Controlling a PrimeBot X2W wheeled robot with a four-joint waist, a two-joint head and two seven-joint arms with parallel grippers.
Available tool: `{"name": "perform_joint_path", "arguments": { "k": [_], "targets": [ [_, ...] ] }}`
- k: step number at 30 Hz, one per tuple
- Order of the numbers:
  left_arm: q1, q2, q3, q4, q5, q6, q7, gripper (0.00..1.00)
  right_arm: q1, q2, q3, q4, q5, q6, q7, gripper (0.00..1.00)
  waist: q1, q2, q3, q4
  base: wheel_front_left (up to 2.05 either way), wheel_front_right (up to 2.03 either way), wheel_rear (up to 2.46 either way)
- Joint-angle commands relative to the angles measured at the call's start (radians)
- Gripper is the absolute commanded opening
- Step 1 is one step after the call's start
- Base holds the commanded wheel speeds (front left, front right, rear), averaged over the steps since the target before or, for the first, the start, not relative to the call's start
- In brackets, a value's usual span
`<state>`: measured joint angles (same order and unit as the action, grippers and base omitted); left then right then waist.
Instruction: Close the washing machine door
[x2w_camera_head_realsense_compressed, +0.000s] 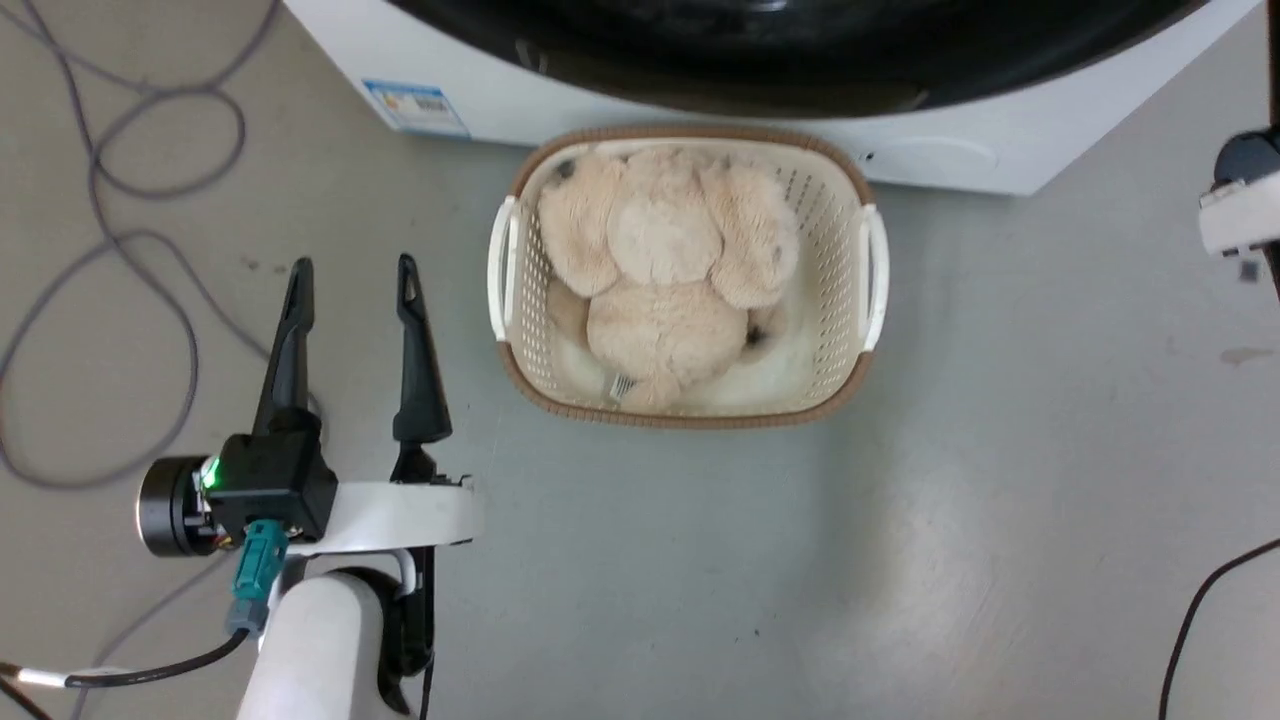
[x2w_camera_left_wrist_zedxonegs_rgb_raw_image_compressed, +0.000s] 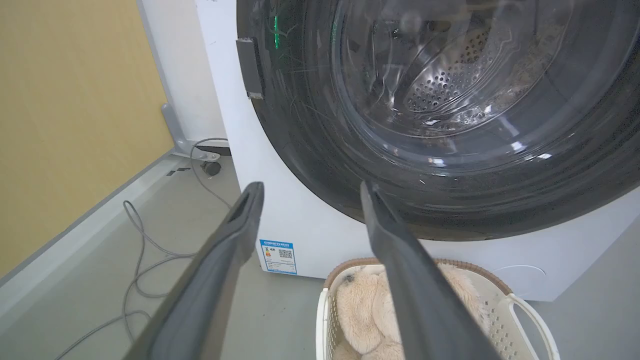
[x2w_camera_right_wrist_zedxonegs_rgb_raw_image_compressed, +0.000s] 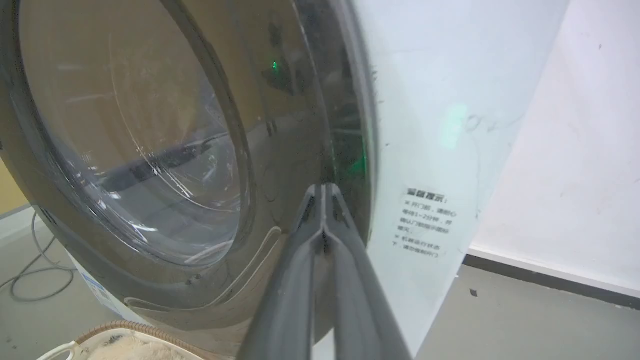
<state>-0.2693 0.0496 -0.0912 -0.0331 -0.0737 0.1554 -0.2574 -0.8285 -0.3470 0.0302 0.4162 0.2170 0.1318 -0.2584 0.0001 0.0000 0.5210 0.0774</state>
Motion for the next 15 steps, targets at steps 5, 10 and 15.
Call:
{"name": "perform_joint_path", "arguments": {
  "k": [5, 10, 15],
  "targets": [
    [0.037, 0.001, 0.026, 0.023, 0.015, 0.0, -0.004, 1.0, 0.12, 0.06, -0.103, -0.192, -0.098, -0.001, -0.003, 0.0, -0.0001, 0.0, -0.106, -0.042, 0.0, 0.0, 0.0],
    [0.08, 0.001, 0.074, 0.036, 0.021, 0.001, -0.004, 1.0, 0.221, 0.138, -0.143, -0.346, -0.176, -0.001, -0.003, 0.0, -0.0001, 0.0, -0.2, -0.081, 0.0, 0.0, 0.0],
    [0.136, 0.001, 0.1, 0.047, 0.028, -0.009, -0.004, 1.0, 0.333, 0.208, -0.15, -0.424, -0.18, -0.001, -0.003, 0.0, -0.0001, 0.0, -0.281, -0.106, 0.0, 0.0, 0.0]
  ]
}}
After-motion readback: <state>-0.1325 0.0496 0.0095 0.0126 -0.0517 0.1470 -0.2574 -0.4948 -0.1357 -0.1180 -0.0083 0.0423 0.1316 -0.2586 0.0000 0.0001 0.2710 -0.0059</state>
